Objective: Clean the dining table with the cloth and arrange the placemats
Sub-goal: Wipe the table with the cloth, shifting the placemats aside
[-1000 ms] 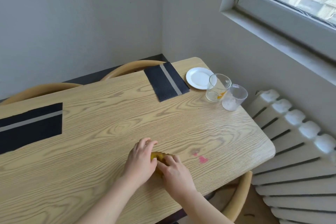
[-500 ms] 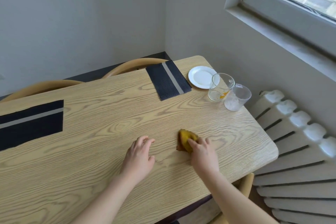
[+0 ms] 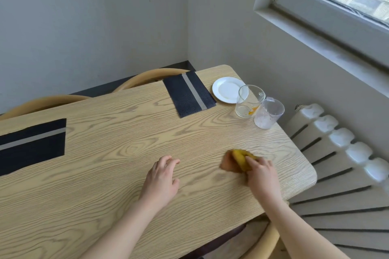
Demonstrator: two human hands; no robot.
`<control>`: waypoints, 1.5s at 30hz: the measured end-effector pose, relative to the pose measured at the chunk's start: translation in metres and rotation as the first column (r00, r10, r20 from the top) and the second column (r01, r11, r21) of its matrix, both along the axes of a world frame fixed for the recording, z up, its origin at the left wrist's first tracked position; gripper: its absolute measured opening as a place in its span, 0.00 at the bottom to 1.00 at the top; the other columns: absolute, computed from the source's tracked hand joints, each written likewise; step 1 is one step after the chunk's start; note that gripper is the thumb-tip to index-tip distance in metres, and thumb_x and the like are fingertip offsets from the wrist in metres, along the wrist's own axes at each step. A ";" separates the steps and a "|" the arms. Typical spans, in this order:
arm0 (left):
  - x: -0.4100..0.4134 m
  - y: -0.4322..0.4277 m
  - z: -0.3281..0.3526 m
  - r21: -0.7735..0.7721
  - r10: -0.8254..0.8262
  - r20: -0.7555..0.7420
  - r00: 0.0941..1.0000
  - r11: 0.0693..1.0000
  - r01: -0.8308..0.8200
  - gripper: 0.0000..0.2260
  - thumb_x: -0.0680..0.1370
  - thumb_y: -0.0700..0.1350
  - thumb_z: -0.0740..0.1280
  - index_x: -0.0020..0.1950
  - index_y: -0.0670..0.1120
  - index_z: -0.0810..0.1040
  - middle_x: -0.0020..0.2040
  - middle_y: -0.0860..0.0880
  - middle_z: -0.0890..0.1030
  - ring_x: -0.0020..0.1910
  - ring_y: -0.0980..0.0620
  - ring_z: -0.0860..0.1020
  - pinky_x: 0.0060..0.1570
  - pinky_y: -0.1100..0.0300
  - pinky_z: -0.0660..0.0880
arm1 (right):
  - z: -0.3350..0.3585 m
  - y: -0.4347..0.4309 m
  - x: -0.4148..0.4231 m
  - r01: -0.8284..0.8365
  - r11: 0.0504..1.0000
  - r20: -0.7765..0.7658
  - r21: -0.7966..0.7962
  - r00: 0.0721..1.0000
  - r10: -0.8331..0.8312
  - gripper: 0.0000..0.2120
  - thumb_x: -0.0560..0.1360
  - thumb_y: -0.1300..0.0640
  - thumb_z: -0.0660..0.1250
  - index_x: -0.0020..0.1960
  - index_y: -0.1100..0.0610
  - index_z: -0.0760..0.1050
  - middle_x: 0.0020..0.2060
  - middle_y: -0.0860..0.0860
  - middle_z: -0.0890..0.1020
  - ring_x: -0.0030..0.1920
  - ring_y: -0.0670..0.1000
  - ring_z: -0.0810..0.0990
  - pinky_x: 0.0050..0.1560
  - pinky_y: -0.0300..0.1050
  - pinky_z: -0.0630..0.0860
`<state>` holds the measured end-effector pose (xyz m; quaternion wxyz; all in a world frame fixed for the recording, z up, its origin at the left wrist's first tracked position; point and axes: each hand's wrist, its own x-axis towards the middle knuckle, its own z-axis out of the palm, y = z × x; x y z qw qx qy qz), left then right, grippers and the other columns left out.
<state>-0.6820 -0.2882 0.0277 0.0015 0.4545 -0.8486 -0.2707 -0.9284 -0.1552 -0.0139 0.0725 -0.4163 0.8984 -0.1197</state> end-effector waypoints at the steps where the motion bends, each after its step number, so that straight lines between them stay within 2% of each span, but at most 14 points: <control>1: -0.001 0.000 -0.001 -0.002 0.000 0.000 1.000 1.000 0.000 0.23 0.78 0.44 0.63 0.72 0.52 0.63 0.74 0.52 0.59 0.72 0.53 0.60 0.71 0.57 0.60 | 0.000 0.007 -0.010 0.096 0.995 0.000 0.008 0.995 -0.096 0.20 0.75 0.62 0.61 0.65 0.50 0.74 0.55 0.53 0.75 0.55 0.55 0.70 0.47 0.46 0.71; 3: -0.003 0.002 -0.002 -0.005 0.000 0.003 1.000 1.000 0.000 0.24 0.78 0.44 0.63 0.72 0.51 0.62 0.73 0.52 0.59 0.72 0.53 0.60 0.71 0.58 0.59 | -0.002 0.012 -0.014 0.191 0.981 -0.019 0.019 0.982 -0.191 0.20 0.76 0.62 0.60 0.67 0.52 0.72 0.56 0.54 0.75 0.56 0.56 0.69 0.48 0.46 0.69; 6: -0.012 0.006 -0.005 -0.002 -0.018 0.005 1.000 1.000 0.018 0.24 0.78 0.44 0.63 0.73 0.51 0.62 0.74 0.52 0.59 0.72 0.53 0.60 0.71 0.58 0.59 | -0.004 0.005 0.015 0.130 0.991 -0.033 0.027 0.991 -0.129 0.23 0.76 0.61 0.61 0.70 0.51 0.68 0.60 0.54 0.73 0.62 0.56 0.67 0.56 0.49 0.72; 8: -0.019 0.009 -0.005 0.001 -0.041 0.002 0.999 0.999 0.041 0.24 0.78 0.44 0.62 0.73 0.52 0.62 0.74 0.52 0.59 0.72 0.53 0.60 0.71 0.57 0.59 | -0.004 -0.004 0.049 -0.008 1.000 0.006 0.006 1.000 0.008 0.25 0.73 0.61 0.65 0.70 0.51 0.69 0.59 0.54 0.74 0.63 0.58 0.69 0.55 0.52 0.76; 12: -0.033 0.012 -0.006 -0.018 -0.064 -0.010 0.998 0.998 0.064 0.23 0.78 0.45 0.62 0.72 0.52 0.63 0.72 0.52 0.60 0.72 0.52 0.60 0.70 0.57 0.59 | -0.010 -0.012 0.100 -0.398 0.917 0.001 -0.036 0.917 0.398 0.26 0.63 0.61 0.72 0.60 0.50 0.76 0.48 0.51 0.78 0.48 0.56 0.76 0.37 0.46 0.79; 15: -0.038 0.011 -0.007 -0.022 -0.069 -0.013 0.998 0.997 0.069 0.23 0.78 0.46 0.62 0.72 0.52 0.63 0.73 0.52 0.60 0.72 0.52 0.60 0.71 0.57 0.59 | -0.008 -0.011 0.096 -0.489 0.872 -0.005 -0.009 0.873 0.489 0.26 0.65 0.59 0.73 0.62 0.49 0.75 0.50 0.50 0.79 0.48 0.54 0.76 0.40 0.45 0.80; 20: -0.040 0.013 -0.009 0.001 -0.099 0.003 0.995 0.995 0.099 0.23 0.78 0.45 0.62 0.73 0.52 0.62 0.74 0.51 0.58 0.73 0.52 0.59 0.71 0.57 0.59 | -0.014 0.006 0.022 -0.295 0.956 -0.107 -0.004 0.950 0.293 0.24 0.67 0.61 0.73 0.62 0.51 0.78 0.49 0.50 0.80 0.47 0.54 0.76 0.42 0.47 0.79; 23: -0.039 0.015 -0.010 -0.001 -0.102 0.013 0.995 0.995 0.102 0.23 0.78 0.45 0.63 0.73 0.52 0.61 0.74 0.51 0.58 0.73 0.53 0.59 0.72 0.57 0.59 | -0.014 0.029 -0.030 -0.016 0.999 -0.103 0.034 0.994 0.019 0.22 0.75 0.62 0.64 0.69 0.52 0.72 0.58 0.53 0.78 0.54 0.56 0.72 0.51 0.49 0.74; 26: -0.035 0.015 -0.013 0.001 -0.091 0.016 0.996 0.996 0.091 0.24 0.78 0.45 0.63 0.73 0.52 0.62 0.74 0.52 0.59 0.73 0.53 0.59 0.72 0.57 0.59 | -0.010 0.033 -0.043 0.257 0.965 -0.076 0.060 0.965 -0.252 0.18 0.77 0.61 0.58 0.67 0.53 0.71 0.59 0.54 0.76 0.56 0.57 0.70 0.51 0.49 0.73; 30: -0.033 0.017 -0.015 0.017 -0.087 0.022 0.996 0.996 0.086 0.24 0.78 0.45 0.63 0.73 0.51 0.61 0.74 0.52 0.58 0.73 0.53 0.59 0.72 0.57 0.60 | -0.002 0.013 -0.002 0.174 0.980 -0.045 0.098 0.984 -0.170 0.20 0.76 0.61 0.60 0.66 0.50 0.71 0.59 0.52 0.74 0.59 0.55 0.68 0.52 0.48 0.73; 33: -0.032 0.017 -0.015 0.028 -0.083 0.012 0.996 0.996 0.083 0.23 0.78 0.45 0.63 0.73 0.51 0.62 0.74 0.52 0.58 0.73 0.52 0.59 0.72 0.56 0.60 | 0.004 0.001 0.045 -0.054 0.996 0.089 0.064 0.995 0.048 0.22 0.75 0.57 0.62 0.68 0.47 0.70 0.61 0.50 0.72 0.61 0.53 0.67 0.55 0.46 0.74; 36: -0.028 0.013 -0.015 0.030 -0.048 -0.019 0.999 0.998 0.049 0.22 0.78 0.44 0.63 0.71 0.52 0.64 0.72 0.52 0.61 0.72 0.52 0.61 0.70 0.57 0.60 | 0.015 -0.014 0.078 -0.268 0.962 0.318 -0.046 0.910 0.268 0.16 0.73 0.49 0.62 0.60 0.45 0.78 0.53 0.45 0.76 0.54 0.49 0.73 0.51 0.43 0.75; 41: -0.010 0.005 -0.017 0.072 0.062 0.009 0.998 0.995 -0.062 0.22 0.78 0.42 0.62 0.71 0.51 0.65 0.72 0.50 0.63 0.71 0.50 0.63 0.68 0.56 0.63 | 0.025 -0.033 0.070 0.058 0.996 0.423 -0.068 0.906 -0.024 0.15 0.73 0.48 0.61 0.55 0.47 0.80 0.45 0.43 0.82 0.43 0.45 0.80 0.42 0.42 0.78; 45: -0.001 0.004 -0.021 0.157 0.086 0.050 0.995 0.983 -0.093 0.23 0.78 0.45 0.63 0.72 0.50 0.64 0.71 0.49 0.65 0.70 0.50 0.65 0.69 0.58 0.61 | 0.022 -0.032 0.064 -0.093 0.981 0.456 0.172 0.890 0.005 0.13 0.71 0.48 0.66 0.54 0.49 0.76 0.44 0.45 0.80 0.43 0.47 0.78 0.34 0.39 0.73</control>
